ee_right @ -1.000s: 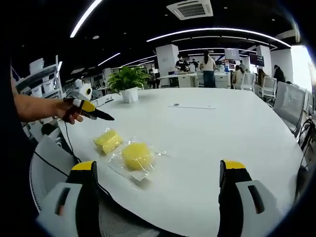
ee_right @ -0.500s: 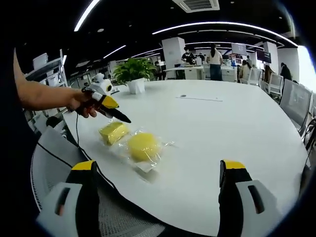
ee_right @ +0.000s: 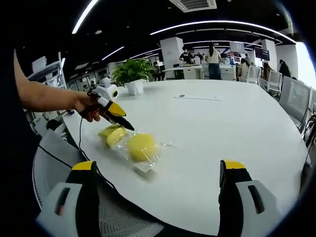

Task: Compare the silicone blocks by pressing each to a similar depth, holding the contact briefly, and releasing to observe deformation and rebound differences across the visible hardness samples.

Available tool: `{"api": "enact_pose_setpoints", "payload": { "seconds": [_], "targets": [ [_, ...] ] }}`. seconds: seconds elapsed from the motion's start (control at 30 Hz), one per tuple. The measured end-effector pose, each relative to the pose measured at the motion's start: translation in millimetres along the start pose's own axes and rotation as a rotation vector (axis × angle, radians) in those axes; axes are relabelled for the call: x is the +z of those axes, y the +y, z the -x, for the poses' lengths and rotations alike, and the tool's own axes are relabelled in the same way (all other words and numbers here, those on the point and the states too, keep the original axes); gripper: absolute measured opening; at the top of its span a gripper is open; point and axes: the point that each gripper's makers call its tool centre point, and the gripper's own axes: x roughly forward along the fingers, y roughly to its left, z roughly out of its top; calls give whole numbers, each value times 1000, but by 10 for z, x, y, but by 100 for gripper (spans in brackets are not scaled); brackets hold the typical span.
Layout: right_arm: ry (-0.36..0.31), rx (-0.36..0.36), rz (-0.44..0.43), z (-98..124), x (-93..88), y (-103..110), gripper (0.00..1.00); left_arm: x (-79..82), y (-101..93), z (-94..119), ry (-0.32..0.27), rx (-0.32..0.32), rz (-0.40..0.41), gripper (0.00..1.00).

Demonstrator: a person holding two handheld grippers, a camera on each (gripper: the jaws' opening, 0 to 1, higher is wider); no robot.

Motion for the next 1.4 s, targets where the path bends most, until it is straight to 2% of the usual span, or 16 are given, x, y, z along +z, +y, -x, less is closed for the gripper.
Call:
{"api": "enact_pose_setpoints", "payload": {
  "seconds": [0.33,0.5,0.57,0.63,0.7,0.8,0.83,0.87,0.9,0.97,1.07,1.13,1.17,1.2,1.27,1.4],
  "targets": [
    [11,13,5,2,-41,43,96,18,49,-75,26,-13,82,90],
    [7,8,-3,14,-41,47,96,-13,2,-122,60,-26,94,71],
    [5,9,-6,16,-41,50,96,-9,102,-147,58,22,109,63],
    [7,9,-7,17,-52,49,96,0,276,-138,49,92,155,44],
    [7,10,-7,19,-52,57,96,-8,346,-133,43,103,165,31],
    [7,8,-7,25,-57,50,96,-54,334,-156,42,92,161,28],
    [7,8,-9,29,-57,50,96,-81,296,-169,48,79,130,27],
    [8,8,-10,32,-60,48,96,-104,295,-173,56,86,116,26],
    [9,7,-12,37,-66,43,96,-148,324,-174,82,106,65,22],
    [12,5,-11,42,-75,34,96,-153,250,-181,61,105,63,22],
    [15,5,-15,51,-86,27,96,-135,316,-153,56,107,86,17],
    [17,6,-14,55,-95,31,96,-55,376,-148,25,140,34,0],
    [19,5,-14,56,-99,31,96,-121,457,-152,64,183,19,1],
    [22,5,-14,56,-108,30,96,-113,419,-195,47,159,29,0],
    [23,7,-15,53,-115,32,96,-110,421,-198,49,160,77,0],
    [24,9,-16,46,-117,39,96,-93,450,-215,50,163,67,0]
  ]
}}
